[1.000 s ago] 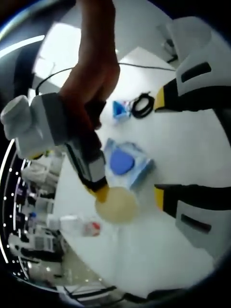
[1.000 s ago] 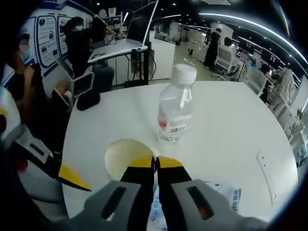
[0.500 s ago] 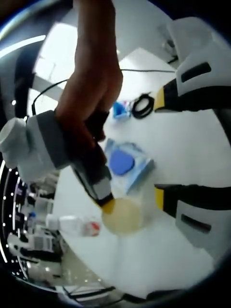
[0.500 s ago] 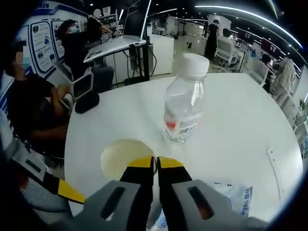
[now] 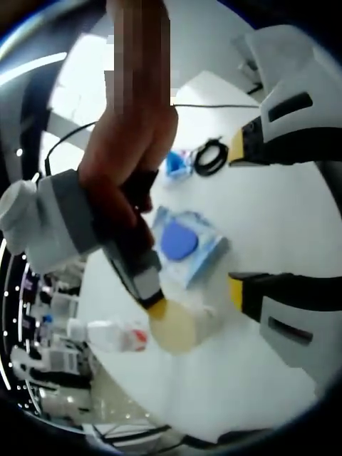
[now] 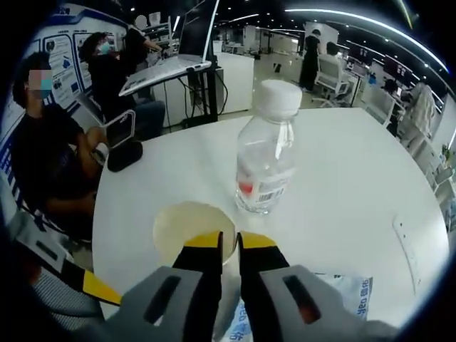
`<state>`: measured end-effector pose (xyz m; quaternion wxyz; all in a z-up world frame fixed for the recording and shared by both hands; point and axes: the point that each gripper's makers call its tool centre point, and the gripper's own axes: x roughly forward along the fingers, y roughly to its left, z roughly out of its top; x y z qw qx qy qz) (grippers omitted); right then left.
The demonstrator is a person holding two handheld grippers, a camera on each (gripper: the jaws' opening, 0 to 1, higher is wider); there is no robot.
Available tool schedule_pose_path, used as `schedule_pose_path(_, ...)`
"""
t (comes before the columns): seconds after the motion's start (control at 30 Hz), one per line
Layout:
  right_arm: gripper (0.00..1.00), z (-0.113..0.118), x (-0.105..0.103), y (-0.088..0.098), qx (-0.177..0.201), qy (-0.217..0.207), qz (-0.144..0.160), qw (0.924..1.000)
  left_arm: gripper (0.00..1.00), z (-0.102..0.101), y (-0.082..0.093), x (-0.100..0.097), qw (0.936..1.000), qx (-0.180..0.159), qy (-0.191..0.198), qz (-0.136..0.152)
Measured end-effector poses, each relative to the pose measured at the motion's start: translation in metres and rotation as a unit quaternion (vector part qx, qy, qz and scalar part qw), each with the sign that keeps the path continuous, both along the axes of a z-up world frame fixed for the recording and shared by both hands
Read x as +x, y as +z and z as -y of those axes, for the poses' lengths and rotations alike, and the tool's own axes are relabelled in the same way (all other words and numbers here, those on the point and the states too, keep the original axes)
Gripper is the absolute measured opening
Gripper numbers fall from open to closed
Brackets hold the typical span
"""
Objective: Arrange the tabletop items into an orderly group along one side of the table until the central work area is clear of visible clutter.
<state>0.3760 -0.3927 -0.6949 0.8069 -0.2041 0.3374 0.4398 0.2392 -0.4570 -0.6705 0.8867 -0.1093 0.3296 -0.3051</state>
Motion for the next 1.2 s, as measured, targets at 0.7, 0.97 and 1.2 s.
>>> schedule_pose_path(0.7,0.19,0.014,0.005,0.017,0.015,-0.027,0.005,0.9995,0.56,0.001,-0.001,-0.002,1.0000,0.003,-0.001,-0.002)
schedule_pose_path(0.97,0.22,0.016,0.009,0.021,0.027,-0.039,0.004,0.9989,0.56,0.001,-0.001,-0.002,1.0000,0.004,-0.003,-0.001)
schedule_pose_path(1.2,0.23,0.023,0.014,0.024,0.028,-0.041,0.005,0.9987,0.56,0.002,-0.001,-0.004,1.0000,0.005,-0.005,-0.003)
